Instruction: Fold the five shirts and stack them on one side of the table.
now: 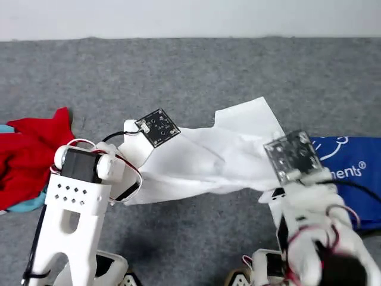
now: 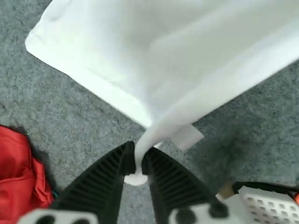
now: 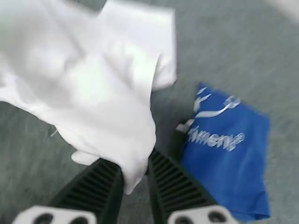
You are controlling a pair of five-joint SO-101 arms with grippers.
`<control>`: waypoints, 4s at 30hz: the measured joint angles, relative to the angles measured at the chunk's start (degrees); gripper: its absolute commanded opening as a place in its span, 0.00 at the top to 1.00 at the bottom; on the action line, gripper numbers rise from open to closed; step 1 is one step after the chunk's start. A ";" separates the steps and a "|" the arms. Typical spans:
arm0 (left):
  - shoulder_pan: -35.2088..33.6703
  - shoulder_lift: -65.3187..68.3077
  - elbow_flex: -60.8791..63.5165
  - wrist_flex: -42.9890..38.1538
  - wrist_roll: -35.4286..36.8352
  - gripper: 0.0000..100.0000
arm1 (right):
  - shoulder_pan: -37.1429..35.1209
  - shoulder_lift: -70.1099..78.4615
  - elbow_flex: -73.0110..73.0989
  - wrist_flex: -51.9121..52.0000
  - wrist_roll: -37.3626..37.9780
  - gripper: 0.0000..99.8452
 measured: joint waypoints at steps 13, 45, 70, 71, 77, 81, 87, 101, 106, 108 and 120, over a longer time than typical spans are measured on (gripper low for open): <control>0.00 0.00 -0.09 -6.95 -0.09 0.99 | -5.98 0.00 8.44 -0.53 1.14 0.99; -7.91 39.74 0.88 -57.67 0.18 0.99 | -8.88 75.78 -9.49 -62.59 13.71 0.88; -14.86 39.91 -25.67 -23.12 16.18 0.86 | 1.93 91.60 -63.74 -0.97 9.05 0.84; -14.86 39.91 -25.67 -20.75 14.95 0.86 | 2.20 90.11 -61.63 -0.35 9.05 0.84; -11.43 40.35 -25.67 -2.99 7.21 0.86 | 0.18 76.48 -37.98 -0.18 9.05 0.84; -10.90 40.53 -22.68 -0.62 7.03 0.86 | -1.67 66.11 -18.99 -0.70 8.97 0.84; -10.64 41.49 -18.90 -0.62 6.86 0.86 | -4.48 56.97 5.63 -13.98 9.05 0.84; -10.46 43.69 -18.90 -0.79 6.86 0.88 | -4.22 56.18 16.35 -31.47 8.97 0.84; -10.46 44.92 -18.90 -0.79 6.86 0.91 | -3.87 56.18 14.15 -28.92 8.97 0.84; -10.46 45.01 -18.90 -0.79 6.86 0.91 | -2.64 56.18 10.73 -26.29 8.97 0.84; -10.46 45.01 -18.90 -0.79 6.86 0.92 | -4.40 56.09 13.45 -35.60 7.82 0.85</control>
